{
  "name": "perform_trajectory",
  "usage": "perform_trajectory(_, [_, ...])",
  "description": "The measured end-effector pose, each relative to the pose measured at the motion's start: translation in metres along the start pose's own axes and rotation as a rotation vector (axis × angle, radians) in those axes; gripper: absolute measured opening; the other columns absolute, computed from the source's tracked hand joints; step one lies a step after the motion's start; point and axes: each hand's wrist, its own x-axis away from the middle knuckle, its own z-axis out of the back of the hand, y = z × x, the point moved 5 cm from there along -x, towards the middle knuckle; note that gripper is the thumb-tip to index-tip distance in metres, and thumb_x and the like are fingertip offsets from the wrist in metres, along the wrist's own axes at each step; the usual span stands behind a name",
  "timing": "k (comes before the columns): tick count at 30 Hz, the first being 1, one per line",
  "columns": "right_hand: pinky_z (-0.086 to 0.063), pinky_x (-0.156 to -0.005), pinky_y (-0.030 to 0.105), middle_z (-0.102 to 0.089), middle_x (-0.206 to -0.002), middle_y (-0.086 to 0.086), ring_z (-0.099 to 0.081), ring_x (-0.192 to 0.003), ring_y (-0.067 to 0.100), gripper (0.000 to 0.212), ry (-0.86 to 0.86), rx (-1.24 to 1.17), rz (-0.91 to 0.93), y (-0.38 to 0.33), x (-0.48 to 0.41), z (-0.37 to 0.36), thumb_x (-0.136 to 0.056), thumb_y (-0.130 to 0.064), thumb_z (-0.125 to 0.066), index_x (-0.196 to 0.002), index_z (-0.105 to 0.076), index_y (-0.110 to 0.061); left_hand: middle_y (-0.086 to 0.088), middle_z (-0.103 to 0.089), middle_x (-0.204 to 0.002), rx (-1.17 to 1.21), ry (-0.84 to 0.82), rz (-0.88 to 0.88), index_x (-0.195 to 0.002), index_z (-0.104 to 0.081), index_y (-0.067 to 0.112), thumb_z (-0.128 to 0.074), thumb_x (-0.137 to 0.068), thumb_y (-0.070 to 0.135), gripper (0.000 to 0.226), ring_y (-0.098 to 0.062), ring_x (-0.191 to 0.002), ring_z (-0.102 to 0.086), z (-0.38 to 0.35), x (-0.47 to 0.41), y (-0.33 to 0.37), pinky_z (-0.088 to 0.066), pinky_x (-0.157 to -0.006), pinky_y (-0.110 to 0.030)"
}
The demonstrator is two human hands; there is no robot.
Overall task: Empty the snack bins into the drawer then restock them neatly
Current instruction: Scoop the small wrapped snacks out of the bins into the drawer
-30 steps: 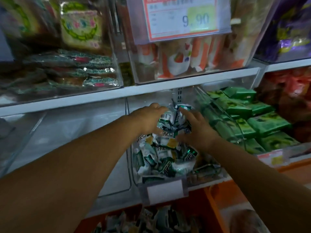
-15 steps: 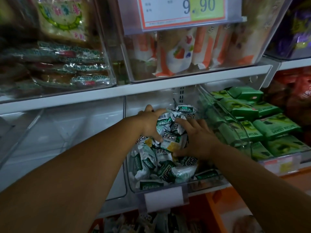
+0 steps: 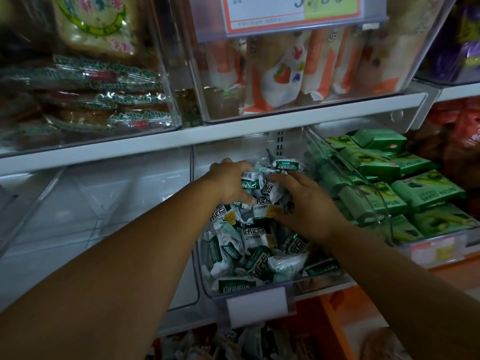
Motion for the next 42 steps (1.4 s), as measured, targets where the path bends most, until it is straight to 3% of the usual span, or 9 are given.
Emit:
perform_trajectory(7, [-0.048,-0.099,0.038,0.004,-0.161,-0.01,-0.045,-0.132,0.027,0.11,-0.254,-0.055,-0.09,0.006,-0.003,-0.02,-0.07,-0.026,-0.085,-0.151,-0.012,-0.038,-0.01,-0.034,-0.145,0.03,-0.019,-0.006,-0.144,-0.038,0.034,-0.081,-0.076,0.041,0.081,-0.031,-0.134,-0.034,-0.002,-0.001,0.001,-0.037,-0.108,-0.041])
perform_trajectory(12, [-0.042,-0.105,0.033,-0.017,-0.158,0.001,-0.038,-0.136,0.025,0.091,-0.168,-0.154,-0.08,0.003,-0.004,-0.014,-0.077,-0.013,-0.079,-0.149,-0.028,-0.032,-0.008,-0.039,-0.146,0.087,0.044,-0.029,-0.141,-0.046,0.029,-0.08,-0.078,0.039,0.072,-0.027,-0.131,-0.042,0.004,0.005,0.004,-0.036,-0.097,-0.027])
perform_trajectory(16, [-0.041,-0.09,0.018,-0.034,-0.143,-0.001,-0.049,-0.12,0.02,0.081,-0.118,-0.273,-0.109,0.003,0.002,-0.01,-0.076,-0.008,-0.079,-0.144,-0.04,-0.027,-0.008,-0.042,-0.143,0.123,0.075,-0.034,-0.14,-0.046,0.028,-0.081,-0.077,0.037,0.073,-0.026,-0.128,-0.044,0.007,0.015,0.009,-0.036,-0.093,-0.026])
perform_trajectory(26, [-0.052,-0.085,0.026,-0.038,-0.127,-0.011,-0.054,-0.108,0.016,0.077,0.083,-0.33,-0.103,-0.03,0.075,0.062,-0.076,-0.014,-0.08,-0.138,-0.044,-0.041,0.002,-0.041,-0.139,0.3,0.263,-0.231,-0.139,-0.049,0.023,-0.08,-0.078,0.038,0.07,-0.013,-0.125,-0.043,0.025,0.112,0.048,-0.03,-0.092,-0.013])
perform_trajectory(28, [-0.052,-0.083,0.016,-0.036,-0.129,-0.013,-0.051,-0.11,0.011,0.078,0.097,-0.334,-0.068,-0.05,0.098,0.07,-0.077,-0.015,-0.08,-0.138,-0.041,-0.045,0.004,-0.043,-0.136,0.32,0.29,-0.249,-0.139,-0.049,0.025,-0.08,-0.077,0.039,0.07,-0.009,-0.121,-0.043,0.028,0.143,0.051,-0.029,-0.09,-0.013])
perform_trajectory(34, [-0.034,-0.078,-0.007,-0.036,-0.129,-0.013,-0.039,-0.109,-0.005,0.078,0.036,-0.338,-0.037,-0.101,0.164,0.062,-0.078,-0.015,-0.079,-0.142,-0.04,-0.034,0.007,-0.046,-0.131,0.309,0.296,-0.257,-0.137,-0.05,0.03,-0.082,-0.074,0.04,0.071,-0.007,-0.113,-0.047,0.014,0.23,0.046,-0.039,-0.088,-0.021])
perform_trajectory(36, [-0.034,-0.085,-0.004,-0.04,-0.127,-0.012,-0.041,-0.111,-0.003,0.079,0.01,-0.351,-0.035,-0.11,0.183,0.051,-0.076,-0.016,-0.08,-0.14,-0.04,-0.037,0.01,-0.047,-0.126,0.328,0.273,-0.243,-0.136,-0.051,0.031,-0.082,-0.074,0.041,0.069,-0.004,-0.106,-0.047,0.001,0.254,0.036,-0.042,-0.083,-0.02])
perform_trajectory(39, [-0.043,-0.102,0.021,-0.035,-0.142,-0.007,-0.041,-0.129,0.01,0.081,-0.105,-0.369,-0.111,-0.112,0.211,0.014,-0.076,-0.021,-0.081,-0.141,-0.037,-0.042,0.011,-0.048,-0.113,0.356,0.22,-0.216,-0.132,-0.054,0.031,-0.081,-0.075,0.041,0.064,-0.001,-0.096,-0.049,-0.037,0.281,0.014,-0.038,-0.073,-0.007])
perform_trajectory(42, [-0.041,-0.096,0.01,-0.031,-0.14,-0.008,-0.04,-0.128,0.012,0.08,-0.275,-0.355,-0.182,-0.105,0.237,-0.045,-0.077,-0.016,-0.08,-0.141,-0.036,-0.034,0.009,-0.047,-0.113,0.365,0.085,-0.141,-0.129,-0.057,0.027,-0.081,-0.075,0.039,0.06,-0.007,-0.102,-0.049,-0.101,0.293,-0.013,-0.038,-0.074,-0.017])
